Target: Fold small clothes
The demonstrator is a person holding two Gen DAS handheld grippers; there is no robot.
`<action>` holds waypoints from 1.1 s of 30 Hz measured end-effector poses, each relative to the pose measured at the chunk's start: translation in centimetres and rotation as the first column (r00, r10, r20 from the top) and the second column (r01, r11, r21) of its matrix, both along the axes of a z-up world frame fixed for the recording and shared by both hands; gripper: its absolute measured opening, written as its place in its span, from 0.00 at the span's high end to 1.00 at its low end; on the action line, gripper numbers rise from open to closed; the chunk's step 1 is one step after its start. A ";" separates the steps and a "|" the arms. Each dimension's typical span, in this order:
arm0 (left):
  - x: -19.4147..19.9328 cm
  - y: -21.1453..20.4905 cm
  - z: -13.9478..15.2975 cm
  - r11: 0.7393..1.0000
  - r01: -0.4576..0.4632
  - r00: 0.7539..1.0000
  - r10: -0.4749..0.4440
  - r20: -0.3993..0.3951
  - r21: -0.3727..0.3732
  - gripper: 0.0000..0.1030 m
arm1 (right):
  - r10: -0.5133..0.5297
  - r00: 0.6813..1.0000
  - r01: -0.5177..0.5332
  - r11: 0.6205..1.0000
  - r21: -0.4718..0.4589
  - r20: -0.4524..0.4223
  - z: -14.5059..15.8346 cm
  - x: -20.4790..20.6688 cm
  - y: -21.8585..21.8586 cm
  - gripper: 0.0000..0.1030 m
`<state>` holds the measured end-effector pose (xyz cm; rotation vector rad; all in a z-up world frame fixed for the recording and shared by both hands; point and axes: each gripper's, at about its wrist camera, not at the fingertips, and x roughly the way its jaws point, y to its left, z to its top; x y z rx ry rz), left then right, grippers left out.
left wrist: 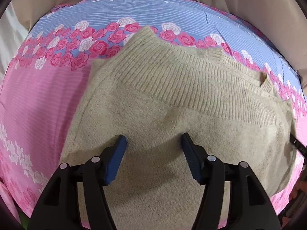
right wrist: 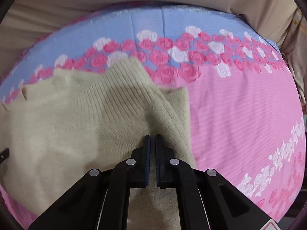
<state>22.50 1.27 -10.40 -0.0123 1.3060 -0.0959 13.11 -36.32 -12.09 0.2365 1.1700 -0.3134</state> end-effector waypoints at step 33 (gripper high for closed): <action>7.7 5.9 1.2 0.965 -0.158 0.986 0.165 0.013 -0.207 0.23 | 0.040 0.994 -0.051 0.993 0.110 0.100 1.1 4.4 -2.8 0.41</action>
